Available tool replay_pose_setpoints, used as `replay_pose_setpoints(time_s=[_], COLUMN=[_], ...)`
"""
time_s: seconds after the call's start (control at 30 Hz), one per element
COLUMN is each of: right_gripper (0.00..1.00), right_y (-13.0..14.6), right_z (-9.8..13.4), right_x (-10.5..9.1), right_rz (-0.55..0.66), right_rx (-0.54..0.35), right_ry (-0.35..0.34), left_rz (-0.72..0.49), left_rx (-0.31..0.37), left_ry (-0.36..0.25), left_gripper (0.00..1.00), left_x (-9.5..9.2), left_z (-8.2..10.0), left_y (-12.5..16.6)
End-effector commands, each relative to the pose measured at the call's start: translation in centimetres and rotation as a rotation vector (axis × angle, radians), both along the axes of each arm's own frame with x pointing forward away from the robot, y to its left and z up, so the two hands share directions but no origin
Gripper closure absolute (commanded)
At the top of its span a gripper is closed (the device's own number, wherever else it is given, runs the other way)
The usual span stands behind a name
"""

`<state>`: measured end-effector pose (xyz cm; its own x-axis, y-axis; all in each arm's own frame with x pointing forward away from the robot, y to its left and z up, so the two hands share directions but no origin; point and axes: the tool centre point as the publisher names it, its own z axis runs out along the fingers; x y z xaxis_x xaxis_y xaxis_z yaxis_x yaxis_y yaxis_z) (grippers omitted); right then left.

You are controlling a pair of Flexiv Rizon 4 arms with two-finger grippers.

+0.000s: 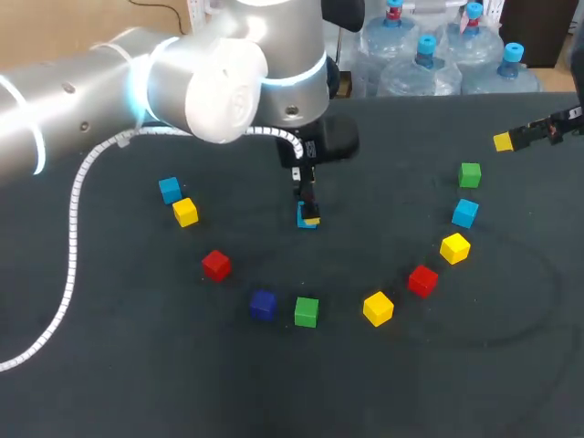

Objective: Place the blue cubes, place green cubes on the blue cubes, place the yellow cubes on the green cubes, then place the red cubes on the yellow cubes, and place purple cube on the red cubes.

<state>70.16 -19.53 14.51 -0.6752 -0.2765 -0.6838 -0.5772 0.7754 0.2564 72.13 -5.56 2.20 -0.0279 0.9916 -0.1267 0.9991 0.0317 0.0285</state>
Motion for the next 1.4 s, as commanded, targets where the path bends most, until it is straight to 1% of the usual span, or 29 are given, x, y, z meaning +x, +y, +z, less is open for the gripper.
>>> replay_pose_setpoints(time_s=[0.03,0.1,0.2,0.37,0.57,0.8,0.9,1.03,1.27,1.4], right_gripper=[0.00,0.00,0.00,0.00,0.00,0.00,0.00,0.00,0.00,0.00], right_y=[0.0,0.0,0.0,0.0,0.0,0.0,0.0,0.0,0.0,0.0], right_z=[-0.1,-0.1,-0.1,-0.1,-0.1,-0.1,-0.1,-0.1,-0.1,-0.1], right_x=[0.1,0.1,0.1,0.1,0.1,0.1,0.1,0.1,0.1,0.1], right_rz=[0.003,0.003,0.003,0.003,0.003,0.003,0.003,0.003,0.003,0.003], right_rx=[0.003,0.003,0.003,0.003,0.003,0.003,0.003,0.003,0.003,0.003], right_ry=[-0.001,-0.001,-0.001,-0.001,-0.001,-0.001,-0.001,-0.001,-0.001,-0.001], left_rz=[-0.058,-0.106,-0.197,-0.332,-0.456,-0.536,-0.571,-0.615,-0.678,-0.716], left_rx=[-0.029,-0.028,-0.009,0.025,0.081,0.078,0.089,0.084,0.095,0.080], left_ry=[0.013,0.010,-0.006,-0.023,-0.002,0.031,0.028,0.046,0.043,0.049], left_gripper=[0.00,0.00,0.00,0.00,0.00,0.00,0.00,0.00,0.00,0.00], left_x=[-0.4,-0.4,-0.3,0.6,2.4,3.5,3.9,4.4,5.3,5.8], left_z=[1.7,2.4,3.1,3.8,4.4,5.4,5.4,5.5,4.7,4.2], left_y=[1.7,2.6,4.2,7.3,11.1,14.0,15.1,16.9,20.8,22.9])
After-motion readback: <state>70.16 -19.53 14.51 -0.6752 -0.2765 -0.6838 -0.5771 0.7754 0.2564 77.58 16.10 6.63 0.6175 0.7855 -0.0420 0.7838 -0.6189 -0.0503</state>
